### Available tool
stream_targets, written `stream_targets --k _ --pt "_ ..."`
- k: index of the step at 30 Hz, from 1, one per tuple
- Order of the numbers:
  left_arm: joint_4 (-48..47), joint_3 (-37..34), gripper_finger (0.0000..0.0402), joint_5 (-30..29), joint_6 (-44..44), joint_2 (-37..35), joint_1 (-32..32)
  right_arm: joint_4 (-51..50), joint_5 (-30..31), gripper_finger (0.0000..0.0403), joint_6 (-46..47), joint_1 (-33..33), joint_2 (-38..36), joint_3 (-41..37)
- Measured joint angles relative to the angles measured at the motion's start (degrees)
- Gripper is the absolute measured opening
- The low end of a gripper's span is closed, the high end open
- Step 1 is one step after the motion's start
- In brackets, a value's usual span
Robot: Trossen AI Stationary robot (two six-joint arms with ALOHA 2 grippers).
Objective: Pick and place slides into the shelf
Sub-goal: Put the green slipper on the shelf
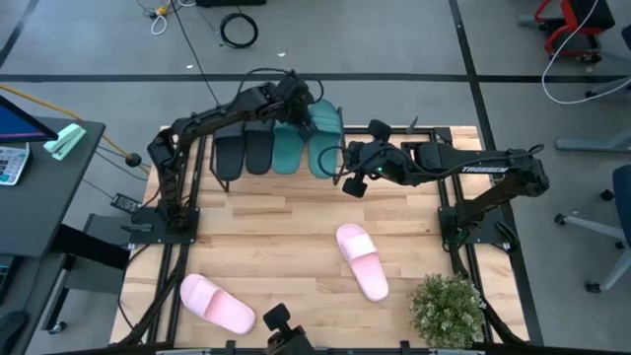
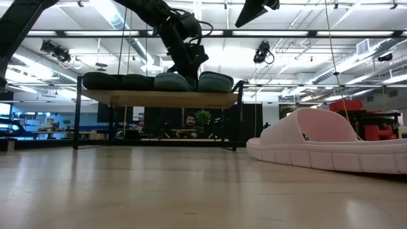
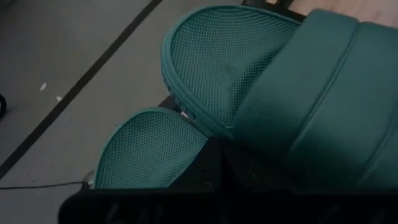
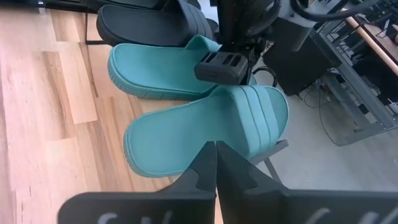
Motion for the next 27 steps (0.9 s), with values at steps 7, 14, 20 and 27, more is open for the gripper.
stream_targets --k 7,14,20,27 --pt "0.5 4.8 0.0001 0.2 0.0 -0.3 0.0 -0.4 0.0 0.0003 0.0 0.0 0.0 0.0" --pt "-2.7 4.6 0.0001 0.1 -0.1 -0.1 -0.1 -0.8 0.0 0.0003 0.0 0.0 0.0 0.0" --pt "-1.3 4.7 0.0001 -0.1 0.4 -1.2 -2.5 -1.4 0.0 0.0005 0.0 0.0 0.0 0.0" --pt "-1.3 4.7 0.0001 0.1 0.5 -1.4 -3.5 -1.5 0.0 0.0003 0.2 0.0 0.0 0.0"
